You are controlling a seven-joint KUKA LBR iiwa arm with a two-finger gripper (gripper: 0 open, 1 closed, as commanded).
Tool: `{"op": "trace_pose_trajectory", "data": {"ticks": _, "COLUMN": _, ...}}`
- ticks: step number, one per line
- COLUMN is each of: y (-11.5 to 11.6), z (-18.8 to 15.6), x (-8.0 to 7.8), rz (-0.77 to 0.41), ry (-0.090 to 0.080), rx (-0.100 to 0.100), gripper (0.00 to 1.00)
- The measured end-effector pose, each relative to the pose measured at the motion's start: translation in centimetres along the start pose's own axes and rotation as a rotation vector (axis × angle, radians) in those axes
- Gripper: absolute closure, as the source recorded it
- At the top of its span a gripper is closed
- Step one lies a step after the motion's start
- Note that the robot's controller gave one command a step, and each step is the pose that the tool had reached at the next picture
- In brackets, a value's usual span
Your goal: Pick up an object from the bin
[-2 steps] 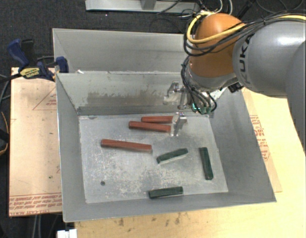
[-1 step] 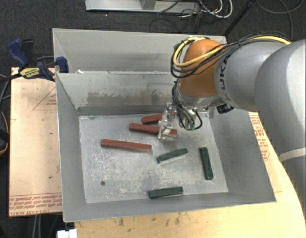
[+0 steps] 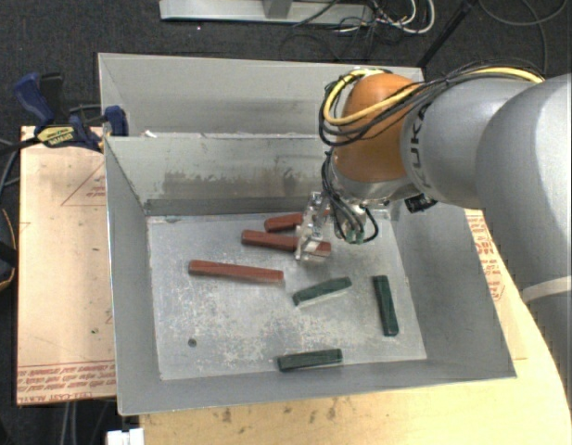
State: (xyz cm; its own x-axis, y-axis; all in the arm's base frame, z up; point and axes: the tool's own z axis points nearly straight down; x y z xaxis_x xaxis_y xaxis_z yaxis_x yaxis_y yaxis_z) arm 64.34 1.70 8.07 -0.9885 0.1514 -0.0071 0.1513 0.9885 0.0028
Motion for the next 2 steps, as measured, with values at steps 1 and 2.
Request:
{"op": "trace_pose_trajectory", "data": {"ticks": 1, "y": 0.2, "z": -3.7, "x": 1.0, "rz": -0.006, "ry": 0.010, "rx": 0.002, "gripper": 1.00}}
{"op": "trace_pose_trajectory", "data": {"ticks": 2, "y": -0.1, "z": -14.9, "x": 0.7, "rz": -0.008, "ry": 0.004, "rx": 0.001, "gripper": 1.00}}
